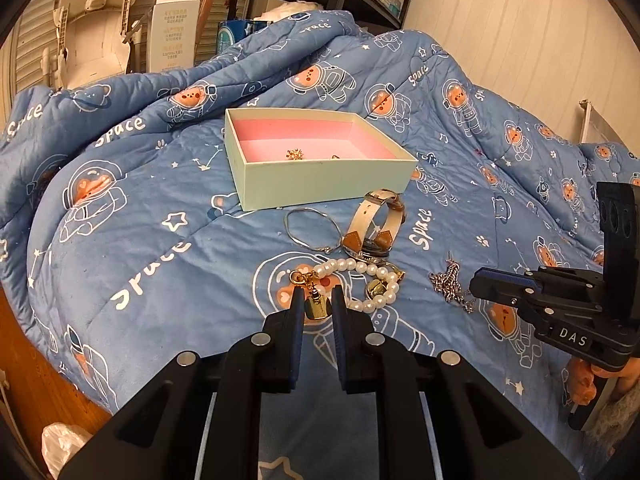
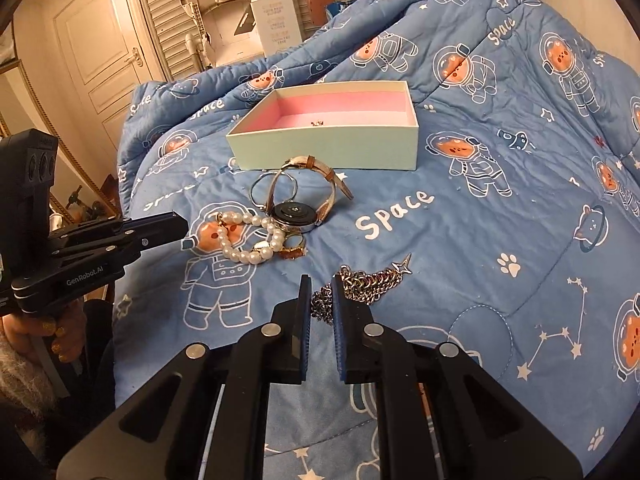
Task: Organize jewelry
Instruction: 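Lift and carry the gold charm and silver chain over the pink box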
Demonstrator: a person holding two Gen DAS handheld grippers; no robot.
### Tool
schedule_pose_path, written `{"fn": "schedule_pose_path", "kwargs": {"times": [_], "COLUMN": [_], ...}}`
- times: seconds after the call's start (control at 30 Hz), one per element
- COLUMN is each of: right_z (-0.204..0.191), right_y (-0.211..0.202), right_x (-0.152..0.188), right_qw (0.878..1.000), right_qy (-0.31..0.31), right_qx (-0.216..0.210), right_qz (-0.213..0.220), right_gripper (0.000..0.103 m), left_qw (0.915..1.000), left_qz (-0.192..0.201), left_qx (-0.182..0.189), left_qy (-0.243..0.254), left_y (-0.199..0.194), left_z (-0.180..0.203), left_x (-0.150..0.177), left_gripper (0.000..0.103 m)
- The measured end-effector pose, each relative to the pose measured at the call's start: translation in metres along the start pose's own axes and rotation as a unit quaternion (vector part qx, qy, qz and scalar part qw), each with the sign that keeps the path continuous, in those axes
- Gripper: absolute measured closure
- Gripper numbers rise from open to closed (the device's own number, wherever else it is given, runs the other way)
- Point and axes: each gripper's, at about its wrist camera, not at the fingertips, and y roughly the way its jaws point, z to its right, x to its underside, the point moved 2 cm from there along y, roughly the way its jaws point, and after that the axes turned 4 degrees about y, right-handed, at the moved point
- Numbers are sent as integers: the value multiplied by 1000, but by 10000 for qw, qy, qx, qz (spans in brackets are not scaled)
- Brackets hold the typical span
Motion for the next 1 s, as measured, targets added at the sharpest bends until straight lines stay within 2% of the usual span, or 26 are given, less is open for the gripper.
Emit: {"fn": "schedule_pose_path", "kwargs": {"times": [0.33, 0.57, 1.0], "right_z": [8, -5, -35], "right_y": [-42, -77, -109], "right_x": [-43, -76, -123], "right_qw": [9975, 9958, 9925], "right_qy": [404, 99, -333], "right_qx": [-420, -548, -788], "right_qz": [388, 722, 871], "right_gripper": [93, 93, 93], "left_qw": [9998, 9993, 9981], "left_qz": [209, 348, 499], "left_qx": [10, 63, 136], "left_qy": [70, 123, 324], "left_y": [-22, -39, -55], "left_z": [4, 5, 4], "left_x": [-21, -43, -76], "left_gripper": [90, 90, 90]}}
